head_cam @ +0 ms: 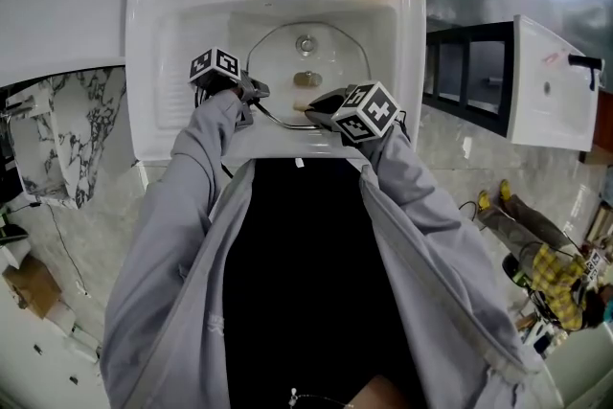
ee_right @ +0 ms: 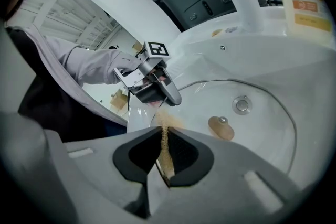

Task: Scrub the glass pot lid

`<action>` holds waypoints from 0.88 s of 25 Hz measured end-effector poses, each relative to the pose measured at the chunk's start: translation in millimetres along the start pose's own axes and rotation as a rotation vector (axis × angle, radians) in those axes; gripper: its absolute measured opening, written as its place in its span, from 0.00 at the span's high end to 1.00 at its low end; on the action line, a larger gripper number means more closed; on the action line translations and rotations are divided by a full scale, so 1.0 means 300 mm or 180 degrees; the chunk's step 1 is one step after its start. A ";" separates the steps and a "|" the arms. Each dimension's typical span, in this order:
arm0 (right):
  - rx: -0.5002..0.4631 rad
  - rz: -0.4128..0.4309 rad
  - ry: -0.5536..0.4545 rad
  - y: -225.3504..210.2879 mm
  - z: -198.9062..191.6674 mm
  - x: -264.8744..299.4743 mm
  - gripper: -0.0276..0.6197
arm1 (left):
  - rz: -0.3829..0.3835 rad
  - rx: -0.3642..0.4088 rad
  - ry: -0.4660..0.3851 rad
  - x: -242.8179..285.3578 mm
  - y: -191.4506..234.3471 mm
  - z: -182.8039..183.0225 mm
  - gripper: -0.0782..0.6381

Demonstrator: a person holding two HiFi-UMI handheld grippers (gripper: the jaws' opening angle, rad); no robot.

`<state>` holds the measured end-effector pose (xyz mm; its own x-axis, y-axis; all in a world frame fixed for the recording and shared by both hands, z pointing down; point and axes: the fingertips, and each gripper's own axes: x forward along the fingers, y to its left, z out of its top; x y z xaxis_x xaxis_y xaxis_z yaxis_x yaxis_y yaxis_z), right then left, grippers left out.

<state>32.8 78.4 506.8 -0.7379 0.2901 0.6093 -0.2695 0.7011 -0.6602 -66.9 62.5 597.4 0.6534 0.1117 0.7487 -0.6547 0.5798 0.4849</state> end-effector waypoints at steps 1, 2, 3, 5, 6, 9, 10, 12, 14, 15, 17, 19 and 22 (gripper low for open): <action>0.0002 0.0004 0.0008 0.000 -0.001 -0.002 0.91 | -0.0029 -0.0010 -0.0027 0.006 -0.007 0.011 0.72; 0.0015 0.0009 0.0012 -0.001 -0.003 -0.004 0.91 | -0.0081 0.0014 -0.0060 0.012 -0.016 0.023 0.72; 0.0033 0.0017 0.0010 0.000 -0.004 -0.007 0.91 | -0.0149 0.0079 -0.0097 0.019 -0.025 0.034 0.74; 0.0056 0.0032 -0.0017 0.001 -0.007 -0.013 0.91 | -0.0297 0.0281 -0.0197 0.024 -0.047 0.047 0.75; 0.0058 0.0041 -0.0049 0.001 -0.007 -0.016 0.91 | -0.0372 0.0373 -0.0263 0.019 -0.058 0.051 0.76; 0.0095 0.0061 -0.0192 0.001 -0.002 -0.028 0.91 | -0.0758 0.0424 -0.0515 -0.024 -0.102 0.053 0.82; 0.0096 0.0052 -0.0234 0.002 0.000 -0.034 0.91 | -0.0901 0.0371 -0.0614 -0.040 -0.119 0.051 0.83; 0.0051 0.0014 -0.0289 0.004 0.005 -0.048 0.91 | -0.1035 0.0312 -0.0787 -0.069 -0.140 0.040 0.83; -0.0015 -0.0029 -0.0327 0.008 0.014 -0.064 0.91 | -0.1045 0.0307 -0.0939 -0.100 -0.151 0.032 0.83; -0.0046 -0.0056 -0.0349 0.009 0.020 -0.074 0.91 | -0.1045 0.0304 -0.1020 -0.116 -0.157 0.032 0.83; -0.0109 -0.0131 -0.0400 0.009 0.034 -0.097 0.91 | -0.0984 0.0378 -0.1160 -0.145 -0.169 0.030 0.82; -0.0198 -0.0240 -0.0434 0.007 0.053 -0.118 0.91 | -0.0883 0.0493 -0.1262 -0.170 -0.181 0.023 0.81; -0.0366 -0.0409 -0.0457 0.011 0.086 -0.139 0.91 | -0.0727 0.0618 -0.1416 -0.205 -0.192 0.008 0.80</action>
<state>46.6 51.7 467.9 -0.7848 0.1037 0.6110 -0.3006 0.7984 -0.5217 -70.2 20.2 524.7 0.5909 -0.3771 0.7131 -0.6004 0.3848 0.7010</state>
